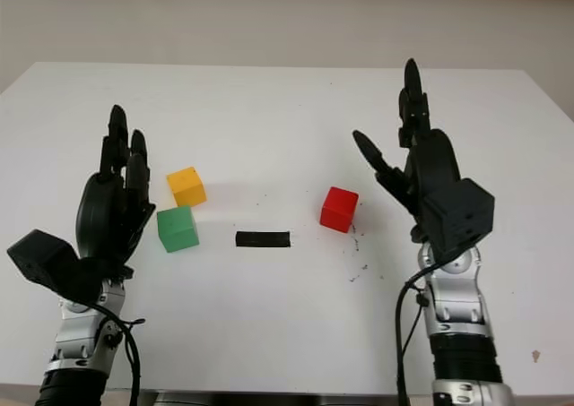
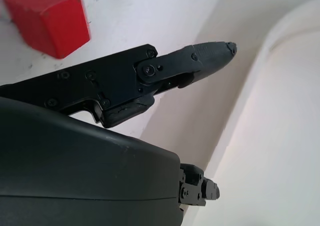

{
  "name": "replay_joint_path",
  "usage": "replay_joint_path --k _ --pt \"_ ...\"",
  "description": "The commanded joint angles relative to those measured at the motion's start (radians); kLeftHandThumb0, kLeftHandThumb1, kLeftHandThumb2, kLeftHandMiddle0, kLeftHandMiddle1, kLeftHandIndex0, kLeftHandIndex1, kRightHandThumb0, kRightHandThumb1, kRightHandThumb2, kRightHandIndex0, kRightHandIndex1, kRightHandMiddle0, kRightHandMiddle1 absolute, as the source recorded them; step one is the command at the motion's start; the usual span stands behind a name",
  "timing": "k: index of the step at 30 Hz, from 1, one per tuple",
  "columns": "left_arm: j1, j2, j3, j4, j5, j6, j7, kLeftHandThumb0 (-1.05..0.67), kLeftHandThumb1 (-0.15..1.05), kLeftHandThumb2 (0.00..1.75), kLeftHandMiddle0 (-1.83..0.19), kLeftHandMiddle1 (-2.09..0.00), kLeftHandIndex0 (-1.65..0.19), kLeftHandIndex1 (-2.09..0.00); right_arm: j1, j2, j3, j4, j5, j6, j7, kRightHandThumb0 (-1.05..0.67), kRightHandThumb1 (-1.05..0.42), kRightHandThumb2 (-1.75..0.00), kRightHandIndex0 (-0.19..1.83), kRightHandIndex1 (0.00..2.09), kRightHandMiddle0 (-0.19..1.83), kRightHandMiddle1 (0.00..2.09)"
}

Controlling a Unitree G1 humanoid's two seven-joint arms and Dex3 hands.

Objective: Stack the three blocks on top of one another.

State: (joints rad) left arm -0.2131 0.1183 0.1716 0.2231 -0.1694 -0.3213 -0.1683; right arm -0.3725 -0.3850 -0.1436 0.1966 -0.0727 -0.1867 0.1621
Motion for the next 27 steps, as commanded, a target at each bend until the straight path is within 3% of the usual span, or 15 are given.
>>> replay_joint_path --k 1,6,8,13,18,27 --pt "-0.006 0.005 -0.001 -0.011 0.000 -0.006 -0.003 -0.77 1.05 0.63 0.19 0.00 0.19 0.00 -0.024 -0.106 0.025 -0.030 -0.084 0.023 0.035 -0.74 -0.97 -0.05 -0.03 0.07 0.02 0.07" --pt "-0.010 0.013 0.003 0.010 0.005 -0.031 -0.010 -0.75 1.05 0.63 0.19 0.00 0.19 0.00 -0.050 -0.284 0.062 -0.029 -0.228 0.018 0.118 -0.77 -0.94 -0.04 0.06 0.09 0.19 0.11" --pt "-0.012 0.014 0.005 0.022 0.007 -0.044 -0.010 -0.75 1.05 0.63 0.19 0.00 0.19 0.00 -0.067 -0.344 0.074 -0.021 -0.265 0.006 0.150 -0.70 -0.88 -0.03 0.07 0.08 0.26 0.11" --pt "-0.012 0.018 0.008 0.023 0.000 -0.044 -0.013 -0.74 1.05 0.62 0.19 0.00 0.19 0.00 -0.177 -0.481 0.161 0.043 -0.381 -0.094 0.236 -0.67 -0.83 -0.04 0.06 0.06 0.30 0.09" --pt "-0.013 0.024 0.009 0.022 -0.001 -0.045 -0.020 -0.74 1.05 0.64 0.19 0.00 0.19 0.00 -0.296 -0.544 0.232 0.103 -0.445 -0.181 0.302 -0.64 -0.83 -0.05 0.03 0.05 0.32 0.08" --pt "-0.008 0.032 0.005 0.008 0.002 -0.035 -0.013 -0.75 1.05 0.63 0.19 0.00 0.19 0.00 -0.474 -0.590 0.387 0.267 -0.664 -0.463 0.218 -0.62 -0.83 -0.05 0.06 0.07 0.38 0.09"
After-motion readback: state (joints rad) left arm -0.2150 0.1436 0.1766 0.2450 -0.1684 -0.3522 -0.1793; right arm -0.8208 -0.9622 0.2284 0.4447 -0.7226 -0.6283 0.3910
